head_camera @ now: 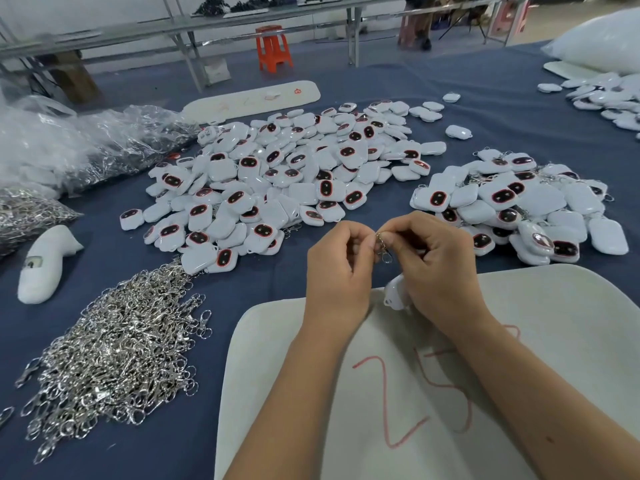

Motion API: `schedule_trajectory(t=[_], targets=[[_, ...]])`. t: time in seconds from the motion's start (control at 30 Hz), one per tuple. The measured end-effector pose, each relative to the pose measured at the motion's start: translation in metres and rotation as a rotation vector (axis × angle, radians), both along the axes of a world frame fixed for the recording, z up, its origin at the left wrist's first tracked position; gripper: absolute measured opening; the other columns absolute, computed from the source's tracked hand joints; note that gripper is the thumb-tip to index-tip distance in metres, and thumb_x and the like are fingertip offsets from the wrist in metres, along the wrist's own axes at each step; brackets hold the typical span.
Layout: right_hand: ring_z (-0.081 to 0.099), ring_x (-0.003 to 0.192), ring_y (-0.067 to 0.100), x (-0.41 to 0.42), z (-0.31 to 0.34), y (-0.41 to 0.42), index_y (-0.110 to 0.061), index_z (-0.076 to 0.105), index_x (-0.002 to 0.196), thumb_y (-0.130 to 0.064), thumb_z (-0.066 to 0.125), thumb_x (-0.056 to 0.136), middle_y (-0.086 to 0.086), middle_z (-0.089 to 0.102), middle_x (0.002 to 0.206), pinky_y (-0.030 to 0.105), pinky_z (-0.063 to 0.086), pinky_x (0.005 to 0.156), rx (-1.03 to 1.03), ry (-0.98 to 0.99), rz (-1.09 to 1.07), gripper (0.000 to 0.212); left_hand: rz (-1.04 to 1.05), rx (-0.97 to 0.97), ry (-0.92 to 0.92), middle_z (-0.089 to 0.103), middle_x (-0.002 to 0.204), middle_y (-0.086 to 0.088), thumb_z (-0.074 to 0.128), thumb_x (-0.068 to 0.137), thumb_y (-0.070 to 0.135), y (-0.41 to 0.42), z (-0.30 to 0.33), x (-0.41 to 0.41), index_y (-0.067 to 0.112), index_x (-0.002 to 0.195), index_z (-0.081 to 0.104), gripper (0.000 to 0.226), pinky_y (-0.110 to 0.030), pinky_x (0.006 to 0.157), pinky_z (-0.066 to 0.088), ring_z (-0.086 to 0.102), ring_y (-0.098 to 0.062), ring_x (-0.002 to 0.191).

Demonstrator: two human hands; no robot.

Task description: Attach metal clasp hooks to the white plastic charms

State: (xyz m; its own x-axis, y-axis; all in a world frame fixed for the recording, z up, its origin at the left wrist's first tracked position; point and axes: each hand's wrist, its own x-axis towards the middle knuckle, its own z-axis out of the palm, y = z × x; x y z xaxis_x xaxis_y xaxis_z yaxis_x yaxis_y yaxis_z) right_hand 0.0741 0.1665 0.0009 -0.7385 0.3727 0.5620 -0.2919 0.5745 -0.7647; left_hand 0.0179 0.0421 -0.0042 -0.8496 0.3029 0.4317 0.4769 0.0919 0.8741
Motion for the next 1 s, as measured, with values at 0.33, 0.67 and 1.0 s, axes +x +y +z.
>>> schedule_trajectory(t=[0.33,0.67,1.0], targets=[[0.065,0.08,0.011,-0.003,0.003,-0.007,-0.011,0.069,0.101,-0.015,0.067,0.1,-0.005,0.071,0.084,0.02,0.049,0.072,0.055,-0.063,-0.049,0.004,0.161,-0.135,0.172,0.06,0.076,0.009,0.058,0.097,0.004,-0.005,0.005,-0.002,0.011,0.085,0.06,0.014,-0.02,0.064,0.04,0.053,-0.008,0.071],[0.055,0.096,0.003,0.007,0.018,0.03,-0.034,0.072,0.088,-0.064,0.089,0.061,-0.015,0.06,0.102,0.013,0.04,0.076,0.298,-0.707,0.433,0.044,0.188,-0.413,0.291,0.058,0.085,-0.003,0.054,0.097,0.002,-0.029,0.004,-0.022,0.007,0.086,0.058,0.012,-0.043,0.076,0.042,0.05,-0.024,0.081],[0.05,0.055,0.009,-0.005,-0.002,0.029,-0.021,0.065,0.087,-0.024,0.073,0.097,-0.001,0.066,0.073,0.02,0.041,0.054,-0.161,-0.159,0.132,0.014,-0.005,-0.305,0.33,0.061,0.106,0.004,0.054,0.093,-0.006,-0.02,0.0,-0.018,0.016,0.087,0.055,0.024,-0.022,0.079,0.037,0.053,-0.017,0.095]])
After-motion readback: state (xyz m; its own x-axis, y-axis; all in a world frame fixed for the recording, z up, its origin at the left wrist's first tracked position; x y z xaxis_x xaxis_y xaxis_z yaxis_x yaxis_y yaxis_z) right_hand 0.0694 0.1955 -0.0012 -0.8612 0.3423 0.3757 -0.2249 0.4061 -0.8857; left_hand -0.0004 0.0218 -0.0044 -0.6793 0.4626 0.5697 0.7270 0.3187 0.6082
